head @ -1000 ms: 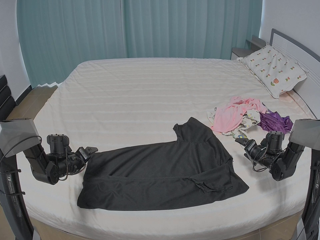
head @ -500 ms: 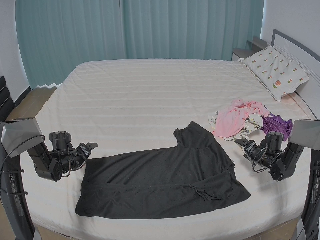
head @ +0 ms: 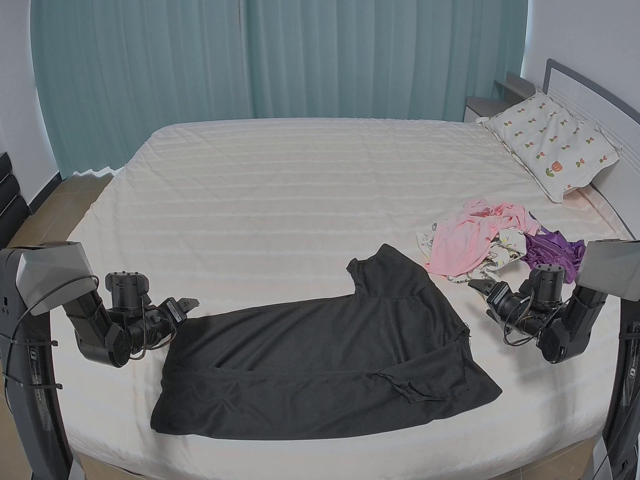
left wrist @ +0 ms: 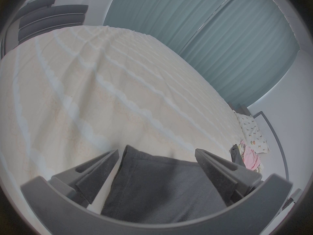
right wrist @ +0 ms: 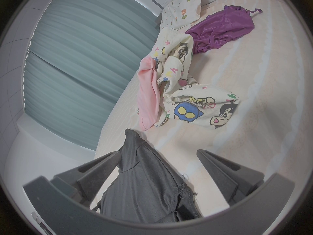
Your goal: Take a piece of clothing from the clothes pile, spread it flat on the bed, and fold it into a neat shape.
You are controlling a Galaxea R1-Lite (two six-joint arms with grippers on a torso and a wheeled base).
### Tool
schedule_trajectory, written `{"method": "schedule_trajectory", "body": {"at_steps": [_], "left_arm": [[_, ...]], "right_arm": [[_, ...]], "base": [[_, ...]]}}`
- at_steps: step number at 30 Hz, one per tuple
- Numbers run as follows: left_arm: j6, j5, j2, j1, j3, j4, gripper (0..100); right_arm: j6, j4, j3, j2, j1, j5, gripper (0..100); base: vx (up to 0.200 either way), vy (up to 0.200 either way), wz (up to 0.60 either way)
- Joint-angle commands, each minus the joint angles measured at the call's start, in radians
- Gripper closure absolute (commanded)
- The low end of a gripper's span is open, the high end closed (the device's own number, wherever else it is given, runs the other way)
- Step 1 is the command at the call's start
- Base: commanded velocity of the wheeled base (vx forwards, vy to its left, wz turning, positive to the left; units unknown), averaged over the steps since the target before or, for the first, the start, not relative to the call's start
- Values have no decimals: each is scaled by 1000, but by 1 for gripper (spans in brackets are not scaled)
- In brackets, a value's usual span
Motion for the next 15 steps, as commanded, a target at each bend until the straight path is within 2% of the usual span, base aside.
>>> {"method": "schedule_trajectory", "body": {"at_steps": [1,5,6,15], "left_arm": [[3,0,18,0,6,-2,0],[3,0,20,0,-5,-2,0],[3,0,25,0,-6,-2,100],[3,32,32,5,-5,1,100]], "right_arm": [[0,-1,0,2,0,-1,0],[0,0,0,2,0,-1,0],[0,0,0,2,0,-1,0],[0,0,-5,2,-2,1,0]], "base": [[0,0,0],[0,0,0],[0,0,0],[0,0,0]]}}
